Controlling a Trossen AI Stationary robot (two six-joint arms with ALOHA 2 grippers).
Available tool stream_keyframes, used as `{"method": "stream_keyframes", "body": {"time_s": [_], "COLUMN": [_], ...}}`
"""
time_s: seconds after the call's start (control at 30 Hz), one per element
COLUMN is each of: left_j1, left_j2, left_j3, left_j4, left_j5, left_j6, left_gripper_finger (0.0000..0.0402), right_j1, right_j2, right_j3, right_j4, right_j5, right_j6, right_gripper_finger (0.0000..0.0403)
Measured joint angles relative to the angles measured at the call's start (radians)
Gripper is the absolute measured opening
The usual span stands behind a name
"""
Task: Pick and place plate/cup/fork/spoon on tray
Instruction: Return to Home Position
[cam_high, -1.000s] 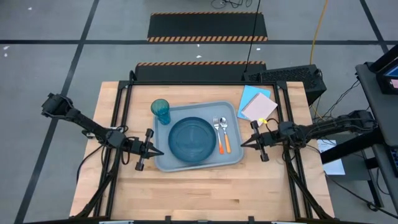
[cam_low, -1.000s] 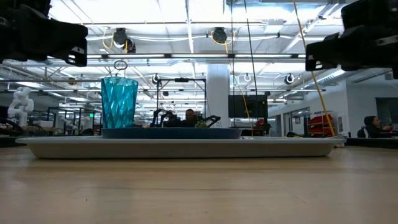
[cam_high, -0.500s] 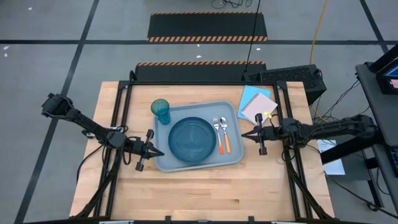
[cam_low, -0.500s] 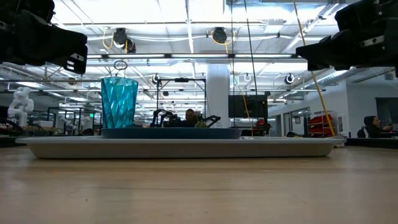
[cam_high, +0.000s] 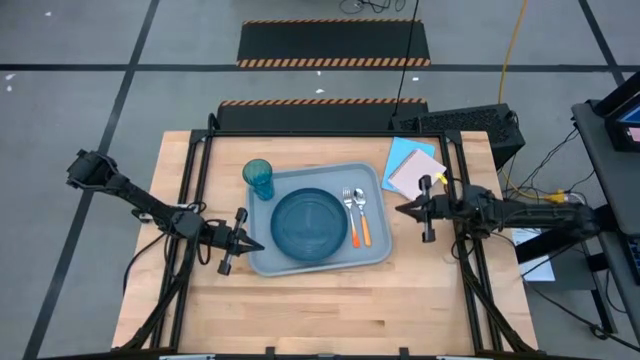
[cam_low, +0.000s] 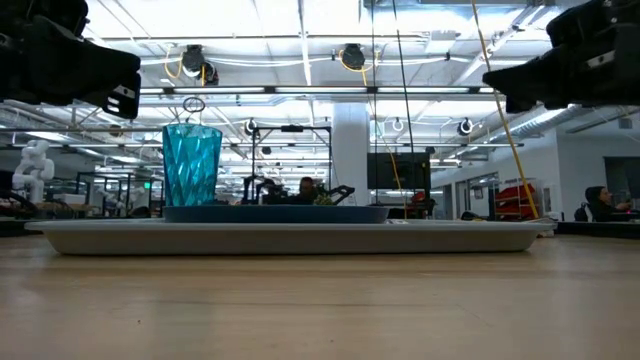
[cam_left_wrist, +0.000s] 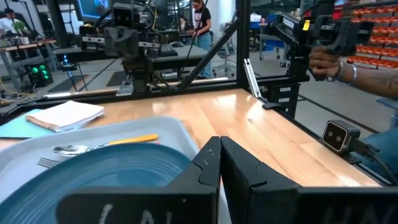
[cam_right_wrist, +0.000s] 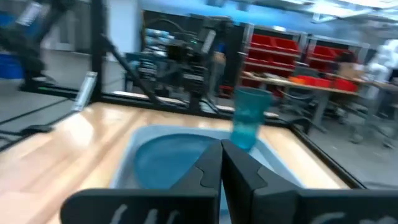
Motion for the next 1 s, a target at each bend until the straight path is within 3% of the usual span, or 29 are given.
{"method": "stream_keyframes", "body": {"time_s": [0.3, 0.73, 1.0], "left_j1": [0.0, 0.0, 0.0], "left_j2": [0.0, 0.0, 0.0], "left_j3": [0.0, 0.0, 0.0], "left_j4": [0.0, 0.0, 0.0], "left_j5": [0.0, 0.0, 0.0], "left_j6": [0.008, 0.004, -0.011], "left_gripper_finger": [0.001, 0.001, 0.001], "right_j1": [-0.027, -0.026, -0.027], "right_j2": [-0.144, -0.272, -0.273], "right_j3": [-0.001, -0.001, 0.0], "right_j4": [-0.097, -0.301, -0.311], "right_j5": [0.1, 0.04, 0.067], "right_j6": [0.01, 0.044, 0.063], "right_gripper_finger": [0.0, 0.0, 0.0]}}
